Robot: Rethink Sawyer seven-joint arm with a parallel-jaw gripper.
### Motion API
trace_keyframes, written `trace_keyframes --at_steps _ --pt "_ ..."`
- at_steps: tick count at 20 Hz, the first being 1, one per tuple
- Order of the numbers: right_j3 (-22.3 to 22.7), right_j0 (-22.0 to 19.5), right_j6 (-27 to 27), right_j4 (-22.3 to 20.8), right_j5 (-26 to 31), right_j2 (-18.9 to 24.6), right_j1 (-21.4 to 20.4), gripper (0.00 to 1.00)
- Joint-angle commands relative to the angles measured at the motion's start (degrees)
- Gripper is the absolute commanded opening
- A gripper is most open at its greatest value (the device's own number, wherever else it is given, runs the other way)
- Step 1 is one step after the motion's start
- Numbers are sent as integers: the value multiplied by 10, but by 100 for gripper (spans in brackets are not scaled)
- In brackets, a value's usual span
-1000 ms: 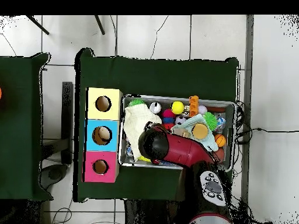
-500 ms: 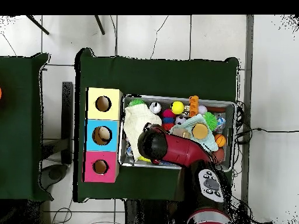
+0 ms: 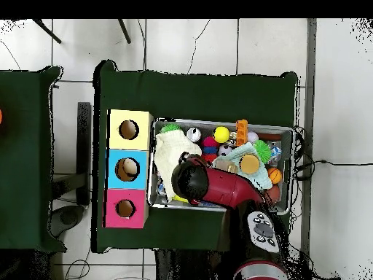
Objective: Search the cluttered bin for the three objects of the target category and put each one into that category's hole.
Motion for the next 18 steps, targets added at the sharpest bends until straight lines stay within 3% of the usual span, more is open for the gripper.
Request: trace_keyframes --at_steps 1,18 --pt "22 -25 52 -23 -14 48 11 0" --pt "13 -26 42 -32 1 44 4 0"
